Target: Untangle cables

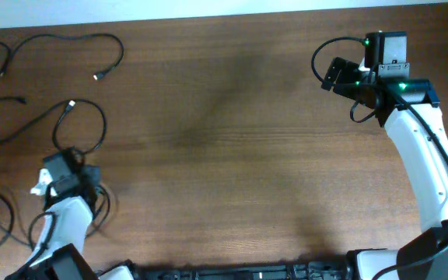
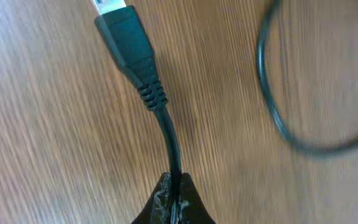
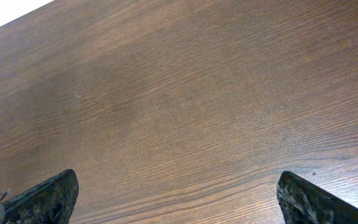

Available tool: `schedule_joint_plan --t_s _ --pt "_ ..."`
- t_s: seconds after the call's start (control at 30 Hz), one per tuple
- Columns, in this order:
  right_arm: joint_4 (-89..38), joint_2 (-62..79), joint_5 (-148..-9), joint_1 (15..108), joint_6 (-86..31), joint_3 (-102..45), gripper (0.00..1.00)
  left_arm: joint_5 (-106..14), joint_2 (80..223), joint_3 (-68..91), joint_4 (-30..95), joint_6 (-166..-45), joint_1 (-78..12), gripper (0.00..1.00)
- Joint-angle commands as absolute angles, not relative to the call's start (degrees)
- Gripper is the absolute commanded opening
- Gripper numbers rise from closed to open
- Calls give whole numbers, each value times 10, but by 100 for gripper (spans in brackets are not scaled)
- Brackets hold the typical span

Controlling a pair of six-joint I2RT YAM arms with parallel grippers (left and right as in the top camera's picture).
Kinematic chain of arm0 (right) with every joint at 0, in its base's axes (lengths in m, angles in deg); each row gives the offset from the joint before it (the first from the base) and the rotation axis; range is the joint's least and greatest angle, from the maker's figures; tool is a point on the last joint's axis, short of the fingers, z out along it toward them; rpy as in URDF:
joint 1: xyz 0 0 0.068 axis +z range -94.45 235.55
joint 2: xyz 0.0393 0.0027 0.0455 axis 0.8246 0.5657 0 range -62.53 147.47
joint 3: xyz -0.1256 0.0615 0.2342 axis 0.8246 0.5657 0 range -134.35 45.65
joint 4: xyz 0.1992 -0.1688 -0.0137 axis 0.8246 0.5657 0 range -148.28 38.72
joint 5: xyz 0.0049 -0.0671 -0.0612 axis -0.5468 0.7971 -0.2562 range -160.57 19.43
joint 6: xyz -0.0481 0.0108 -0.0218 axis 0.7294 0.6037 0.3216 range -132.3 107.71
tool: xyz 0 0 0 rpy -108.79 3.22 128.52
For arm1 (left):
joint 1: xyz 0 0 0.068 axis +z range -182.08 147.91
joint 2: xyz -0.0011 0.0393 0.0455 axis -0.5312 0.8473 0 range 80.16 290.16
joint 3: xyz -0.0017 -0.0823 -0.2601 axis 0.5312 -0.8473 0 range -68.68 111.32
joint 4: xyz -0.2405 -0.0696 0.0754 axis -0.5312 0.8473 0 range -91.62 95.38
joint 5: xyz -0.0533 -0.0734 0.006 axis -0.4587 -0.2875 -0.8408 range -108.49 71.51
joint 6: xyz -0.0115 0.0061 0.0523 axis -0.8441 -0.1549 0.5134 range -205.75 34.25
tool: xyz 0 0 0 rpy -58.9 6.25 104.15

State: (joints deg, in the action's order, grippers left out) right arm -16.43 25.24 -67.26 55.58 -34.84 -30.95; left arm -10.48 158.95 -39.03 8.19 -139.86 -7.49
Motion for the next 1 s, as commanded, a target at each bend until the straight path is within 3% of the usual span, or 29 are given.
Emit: schedule_joint_plan --t_s 0.0,0.23,0.33,0.5,0.63,0.67,0.77,0.97 --pt "-165 254 -673 555 -353 -312 99 -101 1591 -391 33 -1402 -14 0" --pt "-165 254 -673 555 -353 -312 99 -103 1587 -325 28 -1388 53 0" --pt "-165 254 -673 555 -353 -312 99 -169 1587 -314 -40 -1391 76 0" --pt "-165 254 -673 555 -353 -312 99 -142 1587 -314 -4 -1431 126 1" --pt "-165 254 -673 555 -353 -312 99 -142 1587 -314 36 -1432 148 19" --pt "-165 254 -673 555 -353 -312 99 -142 1587 -314 44 -1432 148 34" --pt "-165 254 -673 555 -353 -312 99 -142 1587 -314 44 -1431 148 46" --pt "-165 254 -673 555 -353 -312 99 -156 1586 -284 14 -1365 163 59"
